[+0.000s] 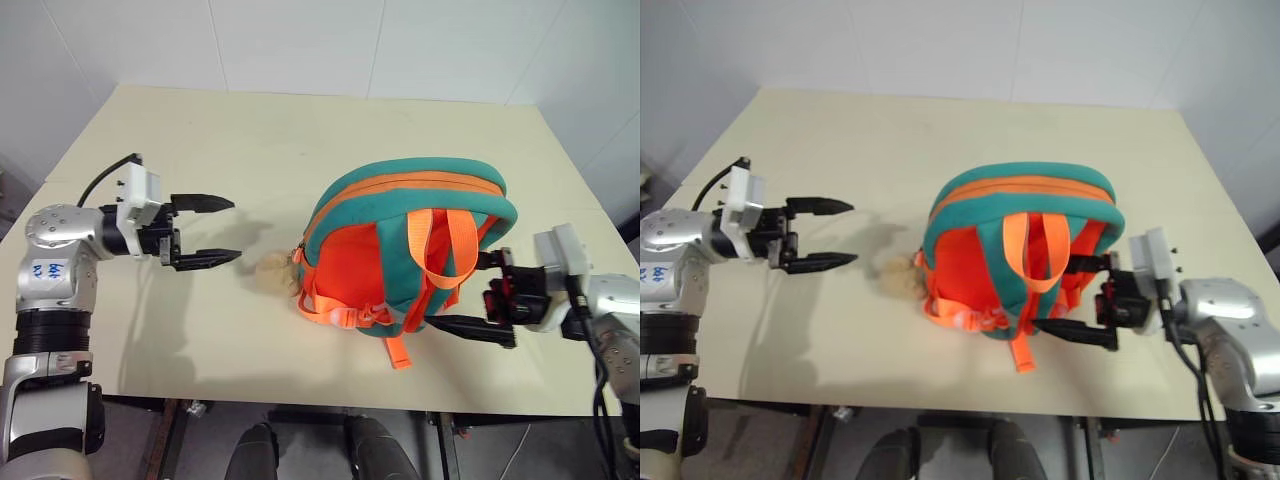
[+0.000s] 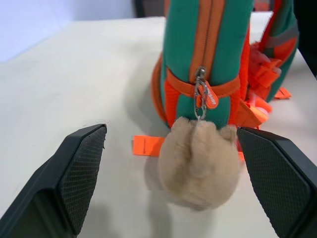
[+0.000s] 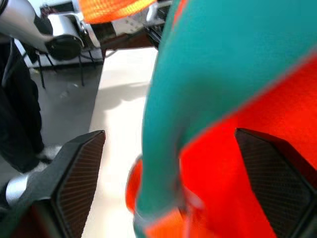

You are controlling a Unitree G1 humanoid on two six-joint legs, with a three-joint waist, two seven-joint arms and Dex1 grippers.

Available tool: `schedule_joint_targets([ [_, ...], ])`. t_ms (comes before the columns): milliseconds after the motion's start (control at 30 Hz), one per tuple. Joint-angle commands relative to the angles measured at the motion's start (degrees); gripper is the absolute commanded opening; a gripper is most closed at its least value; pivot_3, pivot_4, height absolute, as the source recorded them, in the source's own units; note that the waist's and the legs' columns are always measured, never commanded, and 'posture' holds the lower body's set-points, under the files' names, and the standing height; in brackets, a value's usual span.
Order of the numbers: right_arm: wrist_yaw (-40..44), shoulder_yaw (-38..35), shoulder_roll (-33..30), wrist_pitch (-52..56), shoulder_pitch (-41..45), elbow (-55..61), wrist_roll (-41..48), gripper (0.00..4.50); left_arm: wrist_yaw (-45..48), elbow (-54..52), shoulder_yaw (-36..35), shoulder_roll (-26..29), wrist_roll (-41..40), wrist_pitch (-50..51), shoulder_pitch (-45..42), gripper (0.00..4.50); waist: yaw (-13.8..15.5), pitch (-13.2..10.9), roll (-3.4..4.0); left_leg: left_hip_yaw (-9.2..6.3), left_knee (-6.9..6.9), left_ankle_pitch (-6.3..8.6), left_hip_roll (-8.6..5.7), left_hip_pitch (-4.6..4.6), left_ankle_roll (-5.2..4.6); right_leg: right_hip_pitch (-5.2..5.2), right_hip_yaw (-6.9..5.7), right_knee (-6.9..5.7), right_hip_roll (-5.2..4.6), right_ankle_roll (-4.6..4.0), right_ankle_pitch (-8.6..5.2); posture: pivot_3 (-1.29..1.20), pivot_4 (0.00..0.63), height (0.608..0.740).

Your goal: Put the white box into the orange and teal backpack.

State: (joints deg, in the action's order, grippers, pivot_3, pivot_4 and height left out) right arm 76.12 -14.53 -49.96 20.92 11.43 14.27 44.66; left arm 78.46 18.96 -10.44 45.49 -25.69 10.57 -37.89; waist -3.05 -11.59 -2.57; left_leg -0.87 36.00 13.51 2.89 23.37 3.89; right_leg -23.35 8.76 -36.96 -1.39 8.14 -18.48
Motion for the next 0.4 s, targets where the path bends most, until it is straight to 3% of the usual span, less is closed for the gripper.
schedule_joint_targets([
  [33,3.7,-6.6,-4.3,-2.4,-1.2,-4.1,-1.3,4.46,0.6,0.5,-6.1,1.6,-5.0,1.4,0.9,4.50,0.0,0.0,0.00,0.00,0.00,0.00,0.00,0.00,-0.01,0.00,-0.01,0.00,0.00,-0.01,-0.01,0.00,0.150,0.740],
  [233,7.3,-13.7,-7.7,-8.2,-3.2,-14.7,-4.8,4.46,9.0,3.7,-13.1,5.0,-9.9,0.4,5.7,4.50,-0.5,0.0,0.00,0.08,-0.02,0.01,0.01,-0.09,-0.01,0.02,0.02,-0.02,0.01,-0.04,-0.02,0.00,0.150,0.740],
  [400,9.0,-15.9,-8.9,-10.0,-3.8,-19.6,-6.2,4.46,9.3,4.5,-14.9,7.5,-9.7,-0.8,7.2,4.50,-0.5,0.0,0.01,0.09,0.03,0.01,0.01,-0.10,-0.01,0.04,0.03,-0.03,-0.02,-0.04,-0.02,0.00,0.150,0.740],
])
